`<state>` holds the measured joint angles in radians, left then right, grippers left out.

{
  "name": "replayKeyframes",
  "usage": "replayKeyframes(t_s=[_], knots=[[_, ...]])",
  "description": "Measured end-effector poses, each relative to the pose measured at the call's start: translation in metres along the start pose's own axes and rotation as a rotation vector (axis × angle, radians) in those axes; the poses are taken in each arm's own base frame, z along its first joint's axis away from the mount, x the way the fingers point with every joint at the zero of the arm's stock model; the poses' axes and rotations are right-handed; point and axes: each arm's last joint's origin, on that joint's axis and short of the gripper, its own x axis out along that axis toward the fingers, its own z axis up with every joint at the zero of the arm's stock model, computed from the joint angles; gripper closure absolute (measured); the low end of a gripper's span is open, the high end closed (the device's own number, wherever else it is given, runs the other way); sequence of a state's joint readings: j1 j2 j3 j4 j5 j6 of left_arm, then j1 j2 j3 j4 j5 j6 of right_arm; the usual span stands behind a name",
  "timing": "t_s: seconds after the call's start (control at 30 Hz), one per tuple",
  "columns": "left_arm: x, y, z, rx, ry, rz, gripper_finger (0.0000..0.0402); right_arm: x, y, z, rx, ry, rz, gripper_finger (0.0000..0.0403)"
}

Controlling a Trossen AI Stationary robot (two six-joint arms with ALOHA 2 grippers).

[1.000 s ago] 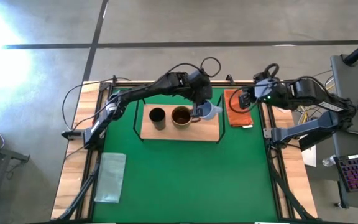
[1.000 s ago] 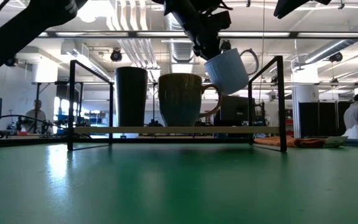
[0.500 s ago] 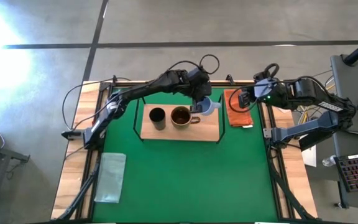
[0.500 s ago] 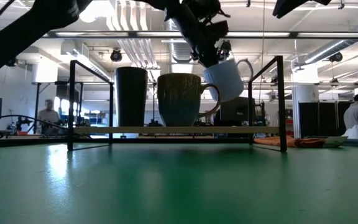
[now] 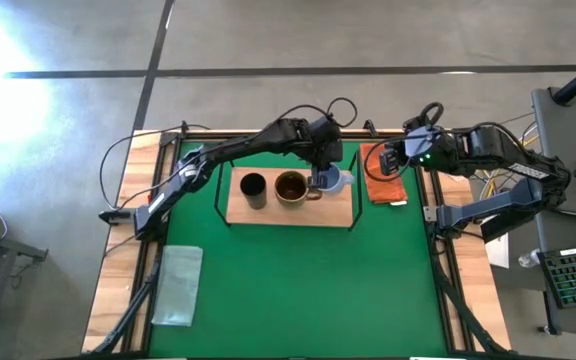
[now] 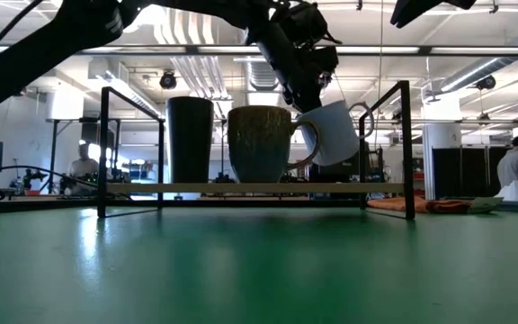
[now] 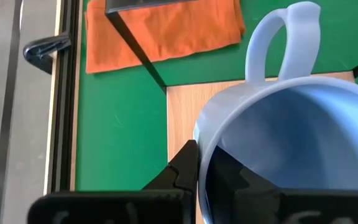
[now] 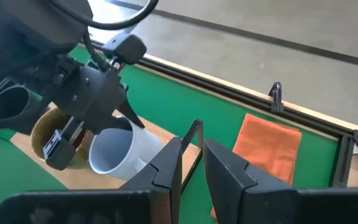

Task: Stack small to large cups/mugs on shelf
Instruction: Put the light blue mug on the shelf

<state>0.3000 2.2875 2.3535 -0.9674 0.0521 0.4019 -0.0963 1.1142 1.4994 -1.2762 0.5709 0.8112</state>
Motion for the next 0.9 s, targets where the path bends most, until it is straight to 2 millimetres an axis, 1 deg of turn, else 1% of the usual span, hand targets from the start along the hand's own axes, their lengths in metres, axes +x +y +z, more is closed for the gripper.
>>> replayKeyframes(t_s=[0.17,0.3,0.43,0.5,0.57,0.67,0.73,0.8,0.9], knots=[[0.0,0.0,0.0,0.0,0.001,-0.002,0.0401,0.008,0.006,-0.003,-0.011,0.05,0.023,0.0344],[0.0,0.0,0.001,-0.001,-0.012,0.003,0.0401,0.022,0.014,-0.013,-0.036,0.151,0.055,0.0348],[0.0,0.0,0.001,-0.002,-0.009,0.0,0.0401,0.039,0.015,-0.027,-0.073,0.222,0.029,0.037],[0.0,0.0,0.001,-0.003,-0.011,-0.003,0.0401,0.048,0.014,-0.031,-0.083,0.253,0.049,0.0386],[0.0,0.0,0.001,-0.003,-0.015,-0.013,0.0401,0.056,0.015,-0.034,-0.108,0.266,0.086,0.0391],[0.0,-0.001,0.001,-0.006,-0.022,-0.034,0.0401,0.064,0.023,-0.033,-0.166,0.238,0.192,0.039],[0.0,-0.001,0.001,-0.013,-0.027,-0.047,0.0401,0.068,0.028,-0.032,-0.242,0.218,0.268,0.039],[0.0,-0.002,0.001,-0.029,-0.036,-0.07,0.0401,0.073,0.031,-0.033,-0.313,0.216,0.292,0.0393],[0.0,-0.002,0.002,-0.03,-0.045,-0.095,0.0401,0.078,0.032,-0.037,-0.457,0.238,0.282,0.0394]])
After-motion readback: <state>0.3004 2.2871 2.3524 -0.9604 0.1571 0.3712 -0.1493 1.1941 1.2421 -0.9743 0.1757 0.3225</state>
